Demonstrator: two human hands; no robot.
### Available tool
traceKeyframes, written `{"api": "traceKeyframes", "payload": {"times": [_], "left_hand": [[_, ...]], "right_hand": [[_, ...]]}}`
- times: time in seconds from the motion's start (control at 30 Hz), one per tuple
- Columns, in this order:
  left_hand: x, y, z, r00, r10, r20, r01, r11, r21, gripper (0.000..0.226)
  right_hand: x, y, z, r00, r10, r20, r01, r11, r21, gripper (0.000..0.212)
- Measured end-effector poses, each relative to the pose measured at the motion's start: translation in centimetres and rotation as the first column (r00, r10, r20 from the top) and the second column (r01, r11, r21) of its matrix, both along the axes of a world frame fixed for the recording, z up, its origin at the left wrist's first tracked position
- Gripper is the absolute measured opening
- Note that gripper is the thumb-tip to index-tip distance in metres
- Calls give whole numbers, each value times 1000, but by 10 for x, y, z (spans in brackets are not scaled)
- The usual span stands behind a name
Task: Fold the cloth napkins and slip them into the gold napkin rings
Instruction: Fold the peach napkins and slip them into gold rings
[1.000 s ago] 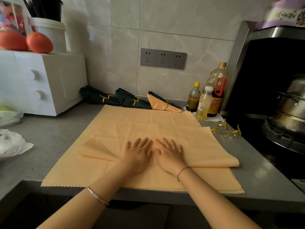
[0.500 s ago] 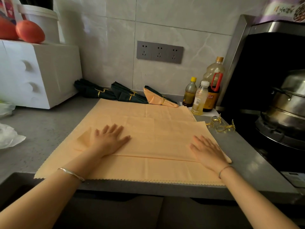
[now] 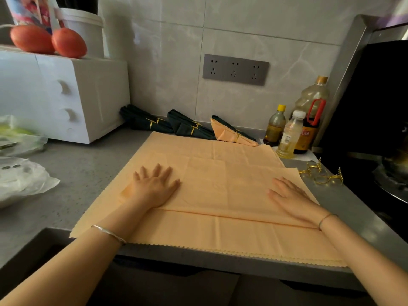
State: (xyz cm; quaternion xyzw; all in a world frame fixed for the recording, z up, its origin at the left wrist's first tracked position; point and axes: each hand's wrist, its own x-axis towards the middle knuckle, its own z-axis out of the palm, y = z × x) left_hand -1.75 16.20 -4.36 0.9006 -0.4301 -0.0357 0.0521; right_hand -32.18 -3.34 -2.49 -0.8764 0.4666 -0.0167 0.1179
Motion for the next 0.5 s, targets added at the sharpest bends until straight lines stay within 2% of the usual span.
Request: {"api": "traceKeyframes", "payload": {"times": [0.07,0.23,0.33,0.5], "left_hand": [[0,0,-1,1000,4,1,-4,1000,-11,68],[0,0,-3,1000,-1,23,2,999,-39,67],[2,0,-4,1000,-4,25,5,999,-40,67],[3,-1,-8,1000,-12,28,14,998,-67,67]], "right_hand": [[35,-7,7,993,103,49,-102,995,-15,62],[125,-12,15,971,239,31,-238,971,-26,60],[160,-23,13,977,212,24,-212,977,-1,60],[203,-34,19,987,145,69,-143,989,-35,43]]}}
